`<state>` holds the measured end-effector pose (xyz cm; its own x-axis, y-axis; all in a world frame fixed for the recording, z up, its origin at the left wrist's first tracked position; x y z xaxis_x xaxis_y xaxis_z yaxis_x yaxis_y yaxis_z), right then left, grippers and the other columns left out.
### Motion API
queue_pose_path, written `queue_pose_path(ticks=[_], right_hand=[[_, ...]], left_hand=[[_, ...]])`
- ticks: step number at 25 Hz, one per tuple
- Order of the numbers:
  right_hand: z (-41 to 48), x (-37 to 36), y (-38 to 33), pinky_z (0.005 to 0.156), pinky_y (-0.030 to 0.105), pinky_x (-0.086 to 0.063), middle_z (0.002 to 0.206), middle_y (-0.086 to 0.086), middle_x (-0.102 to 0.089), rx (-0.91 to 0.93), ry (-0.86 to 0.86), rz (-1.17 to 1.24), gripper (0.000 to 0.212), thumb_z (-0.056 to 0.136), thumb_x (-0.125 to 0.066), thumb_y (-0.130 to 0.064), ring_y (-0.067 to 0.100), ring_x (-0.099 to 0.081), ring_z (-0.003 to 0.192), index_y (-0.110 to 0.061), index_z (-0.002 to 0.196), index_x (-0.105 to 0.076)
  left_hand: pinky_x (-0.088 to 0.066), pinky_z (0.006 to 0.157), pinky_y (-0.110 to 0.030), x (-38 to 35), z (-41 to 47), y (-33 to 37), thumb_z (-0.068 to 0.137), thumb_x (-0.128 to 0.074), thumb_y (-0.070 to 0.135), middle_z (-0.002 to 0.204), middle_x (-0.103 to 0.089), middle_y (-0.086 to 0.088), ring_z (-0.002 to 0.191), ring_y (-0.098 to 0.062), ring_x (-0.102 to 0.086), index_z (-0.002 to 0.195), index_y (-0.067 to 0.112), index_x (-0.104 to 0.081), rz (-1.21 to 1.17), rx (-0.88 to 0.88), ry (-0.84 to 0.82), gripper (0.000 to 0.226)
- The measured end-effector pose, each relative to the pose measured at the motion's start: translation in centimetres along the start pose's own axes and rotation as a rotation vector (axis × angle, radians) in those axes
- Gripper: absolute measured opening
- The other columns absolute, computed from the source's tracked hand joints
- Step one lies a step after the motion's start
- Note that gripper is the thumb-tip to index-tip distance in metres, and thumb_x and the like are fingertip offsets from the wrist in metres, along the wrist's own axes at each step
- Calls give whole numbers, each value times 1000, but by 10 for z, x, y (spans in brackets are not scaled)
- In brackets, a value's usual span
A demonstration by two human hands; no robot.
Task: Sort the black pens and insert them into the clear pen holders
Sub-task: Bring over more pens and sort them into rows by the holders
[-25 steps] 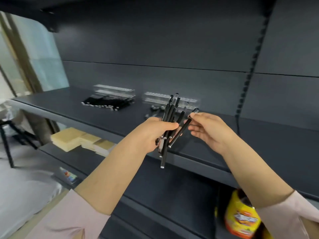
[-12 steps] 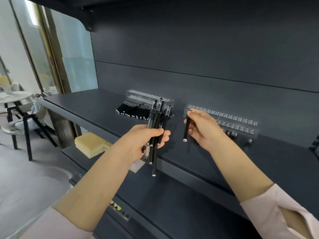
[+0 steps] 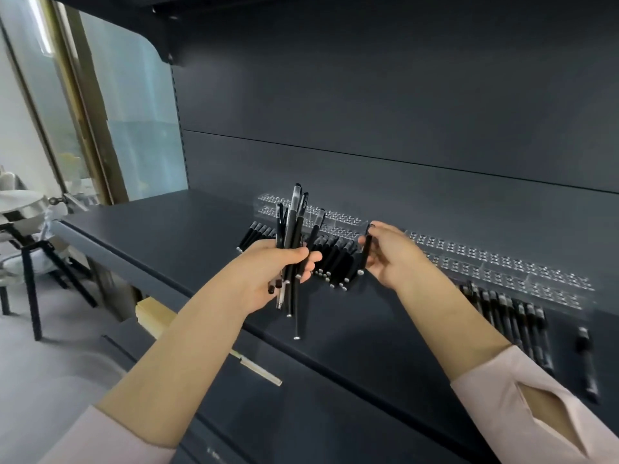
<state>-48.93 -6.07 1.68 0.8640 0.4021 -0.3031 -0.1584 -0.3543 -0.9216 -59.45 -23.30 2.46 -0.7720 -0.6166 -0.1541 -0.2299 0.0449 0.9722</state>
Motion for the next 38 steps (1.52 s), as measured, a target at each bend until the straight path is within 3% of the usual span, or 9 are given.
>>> queue_pose_path(ticks=[7,11,15,21,24,27,30,35,38], right_hand=[[34,-39,-1,50,23,-50,86,9,-58,204,85,-435,27,94,-57,-10,13,-49,55,-15,120,-57],[49,-54,-5,65,30,-56,83,-3,-55,334,273,-713,26,91,-62,-17,13,-54,51,-16,117,-61],[60,-67,4,44,14,-46,84,0,-57,357,365,-830,27,90,-64,-17,14,-56,49,-14,117,-63],[71,-83,13,60,18,-40,84,-3,-60,474,476,-1249,15,84,-73,-22,13,-54,71,-16,95,-66],[75,-83,15,65,17,-47,78,-4,-64,525,451,-1246,14,80,-77,-22,10,-58,69,-18,76,-64],[70,-76,12,56,8,-41,70,-4,-66,533,470,-1147,14,84,-73,-27,3,-57,54,-15,78,-71],[61,-65,3,64,21,-51,69,0,-69,541,508,-890,21,92,-63,-31,7,-61,54,-17,80,-72],[64,-81,17,72,26,-50,85,4,-72,383,241,-399,14,89,-67,-25,12,-64,78,-13,94,-73],[65,-88,20,68,27,-47,76,5,-67,347,150,-183,11,86,-67,-13,18,-61,70,-6,96,-66]], left_hand=[[-56,73,-25,25,104,25,95,-58,7,94,-76,-2,79,-12,-69,107,3,-68,106,-34,-87,16],[-54,76,-30,30,156,38,96,-60,13,91,-77,4,92,-12,-69,108,8,-66,149,-35,-212,15],[-40,105,-52,30,183,32,94,-62,22,92,-76,11,114,-19,-60,99,16,-68,216,-14,-300,10],[-47,97,-53,41,208,16,94,-62,24,97,-76,8,108,-23,-64,110,15,-68,150,54,-407,19],[-51,93,-50,42,210,14,94,-63,24,96,-76,9,105,-23,-66,107,15,-71,124,59,-418,18],[-51,94,-50,48,211,11,90,-67,24,94,-75,3,102,-26,-66,95,14,-76,130,75,-364,14],[-51,93,-50,50,207,11,88,-70,24,93,-74,-1,98,-28,-67,88,14,-77,148,98,-384,12],[-49,91,-39,36,190,16,88,-69,24,92,-77,8,97,-13,-68,101,16,-74,229,37,-571,16],[-52,84,-31,34,186,18,87,-70,22,86,-77,6,83,-8,-71,102,14,-73,256,1,-613,17]])
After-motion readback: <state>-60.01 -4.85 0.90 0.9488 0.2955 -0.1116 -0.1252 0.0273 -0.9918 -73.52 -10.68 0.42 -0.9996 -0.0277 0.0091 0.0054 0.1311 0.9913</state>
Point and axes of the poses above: each hand's wrist, its own z-axis towards the middle knuckle, its own x-axis out of the back of the hand, y = z × x, the point moved 8 cm from there along z, towards the middle knuckle
